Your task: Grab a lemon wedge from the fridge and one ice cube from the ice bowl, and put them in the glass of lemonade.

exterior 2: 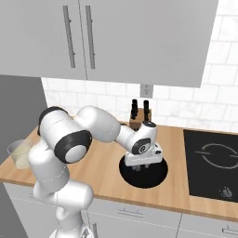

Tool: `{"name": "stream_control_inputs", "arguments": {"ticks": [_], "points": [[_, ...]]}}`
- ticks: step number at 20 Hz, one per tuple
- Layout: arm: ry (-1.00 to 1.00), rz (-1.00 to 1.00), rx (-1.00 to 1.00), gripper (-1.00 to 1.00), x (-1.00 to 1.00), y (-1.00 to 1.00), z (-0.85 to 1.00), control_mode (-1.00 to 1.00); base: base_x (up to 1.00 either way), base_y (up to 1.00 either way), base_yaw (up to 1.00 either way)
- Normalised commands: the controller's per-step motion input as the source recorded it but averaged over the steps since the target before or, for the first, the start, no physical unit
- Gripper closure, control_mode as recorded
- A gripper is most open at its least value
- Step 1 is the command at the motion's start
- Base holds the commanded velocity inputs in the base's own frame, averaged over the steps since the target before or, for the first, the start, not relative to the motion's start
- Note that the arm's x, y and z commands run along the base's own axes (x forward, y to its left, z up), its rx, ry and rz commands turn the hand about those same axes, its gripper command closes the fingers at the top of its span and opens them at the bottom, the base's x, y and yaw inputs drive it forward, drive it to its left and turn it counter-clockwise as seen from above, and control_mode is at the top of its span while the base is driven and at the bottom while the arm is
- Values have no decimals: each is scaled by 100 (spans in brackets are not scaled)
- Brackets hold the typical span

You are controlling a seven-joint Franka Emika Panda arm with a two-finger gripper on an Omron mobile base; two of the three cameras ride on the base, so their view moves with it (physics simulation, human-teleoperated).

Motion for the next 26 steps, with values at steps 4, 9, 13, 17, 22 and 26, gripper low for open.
{"name": "stream_control_inputs", "arguments": {"ticks": [4,9,13,17,22,26], "points": [[0,0,0,100,-1,0,-26,-100,0,0,0],[0,0,0,100,0,0,-11,-100,0,0,0],[0,0,0,100,2,0,0,-100,0,0,0],[0,0,0,100,0,0,0,-100,0,0,0],[0,0,0,100,0,0,0,-100,0,0,0],[0,0,0,100,-6,0,1,-100,0,0,0]]}}
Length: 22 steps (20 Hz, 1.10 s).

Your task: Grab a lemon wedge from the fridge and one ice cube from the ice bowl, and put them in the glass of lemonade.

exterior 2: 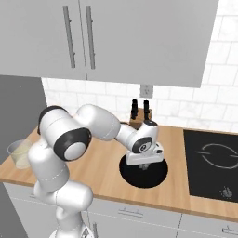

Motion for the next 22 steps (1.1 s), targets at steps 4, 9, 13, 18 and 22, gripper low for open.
{"name": "stream_control_inputs", "arguments": {"ticks": [4,9,13,18,22], "points": [[0,0,0,100,-24,0,15,-100,0,0,0],[0,0,0,100,-20,17,25,-100,0,0,0],[0,0,0,100,-19,46,23,-100,0,0,0],[-2,1,0,100,-39,51,41,-100,0,0,0],[-2,3,0,100,-39,54,54,-100,0,0,0]]}}
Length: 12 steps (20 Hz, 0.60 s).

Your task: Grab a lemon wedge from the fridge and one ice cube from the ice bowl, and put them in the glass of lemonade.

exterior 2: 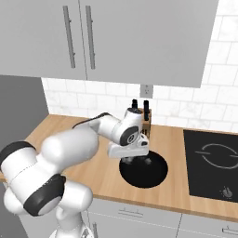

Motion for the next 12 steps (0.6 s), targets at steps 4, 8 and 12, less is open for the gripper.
{"name": "stream_control_inputs", "arguments": {"ticks": [4,8,12], "points": [[-5,6,0,100,-30,66,49,-100,0,0,0],[-4,9,0,100,-21,73,45,-100,0,0,0],[-4,11,-1,100,-15,74,41,-100,0,0,0]]}}
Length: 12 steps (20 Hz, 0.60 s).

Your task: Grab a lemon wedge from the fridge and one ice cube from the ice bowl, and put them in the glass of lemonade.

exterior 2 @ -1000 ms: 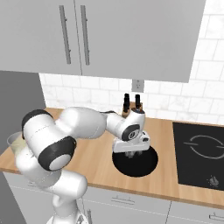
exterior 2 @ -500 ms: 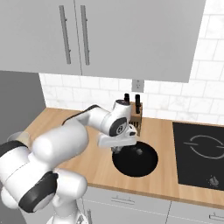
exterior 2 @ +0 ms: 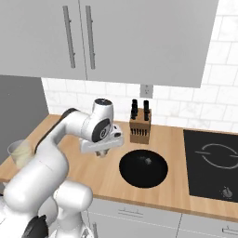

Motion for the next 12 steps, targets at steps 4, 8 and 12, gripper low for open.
{"name": "stream_control_inputs", "arguments": {"ticks": [4,8,12], "points": [[-1,13,-2,100,-6,79,39,-100,0,0,0],[0,18,-2,100,-3,78,29,-100,0,0,0],[0,20,-2,100,-2,79,15,-100,0,0,0]]}}
